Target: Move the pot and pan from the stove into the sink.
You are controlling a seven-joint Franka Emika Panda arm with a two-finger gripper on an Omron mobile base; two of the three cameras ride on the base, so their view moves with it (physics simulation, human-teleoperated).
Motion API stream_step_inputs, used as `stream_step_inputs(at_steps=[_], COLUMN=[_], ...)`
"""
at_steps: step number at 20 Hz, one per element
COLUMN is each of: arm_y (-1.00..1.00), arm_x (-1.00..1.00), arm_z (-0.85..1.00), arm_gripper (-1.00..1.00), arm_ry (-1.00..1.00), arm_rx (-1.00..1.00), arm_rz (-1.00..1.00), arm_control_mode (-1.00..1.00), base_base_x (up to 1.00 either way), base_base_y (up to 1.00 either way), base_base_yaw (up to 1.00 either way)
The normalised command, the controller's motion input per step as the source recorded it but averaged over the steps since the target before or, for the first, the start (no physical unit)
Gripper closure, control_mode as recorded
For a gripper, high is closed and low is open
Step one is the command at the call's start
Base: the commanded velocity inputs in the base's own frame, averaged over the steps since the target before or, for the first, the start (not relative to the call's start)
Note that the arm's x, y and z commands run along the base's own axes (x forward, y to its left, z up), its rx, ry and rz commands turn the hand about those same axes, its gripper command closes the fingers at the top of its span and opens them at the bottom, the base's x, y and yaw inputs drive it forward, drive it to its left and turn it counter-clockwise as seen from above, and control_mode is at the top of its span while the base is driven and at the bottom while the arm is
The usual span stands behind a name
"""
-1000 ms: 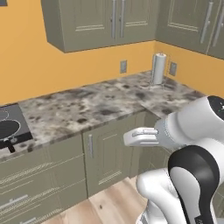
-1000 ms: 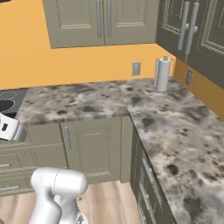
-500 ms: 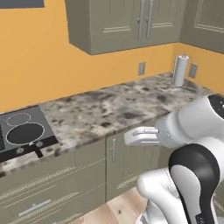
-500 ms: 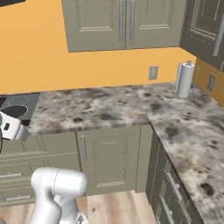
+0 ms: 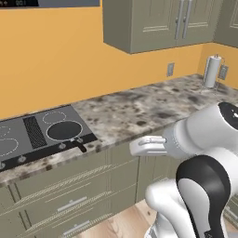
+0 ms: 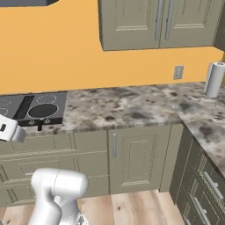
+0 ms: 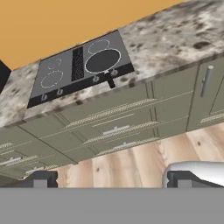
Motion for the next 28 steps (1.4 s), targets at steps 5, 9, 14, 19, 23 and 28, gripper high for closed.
stream_step_inputs(at_steps=[5,9,14,19,23,28], arm_y=[0.0,0.0,0.0,0.06,0.29,0.32], arm_x=[0.0,0.0,0.0,0.27,0.58,0.42], arm_z=[0.0,0.0,0.0,-0.03,-0.17,-0.27], arm_gripper=[-1.0,-1.0,-1.0,-1.0,-1.0,-1.0], arm_ry=[0.0,0.0,0.0,0.0,0.0,0.0], arm_rx=[0.0,0.0,0.0,0.0,-0.02,-0.08], arm_rz=[0.0,0.0,0.0,0.0,0.01,0.0], arm_control_mode=[1.0,1.0,1.0,-1.0,-1.0,-1.0], base_base_x=[0.21,0.4,0.12,0.0,0.0,0.0], base_base_y=[0.09,0.22,0.06,0.0,0.0,0.0], base_base_yaw=[0.0,-0.01,-0.01,0.0,0.0,0.0])
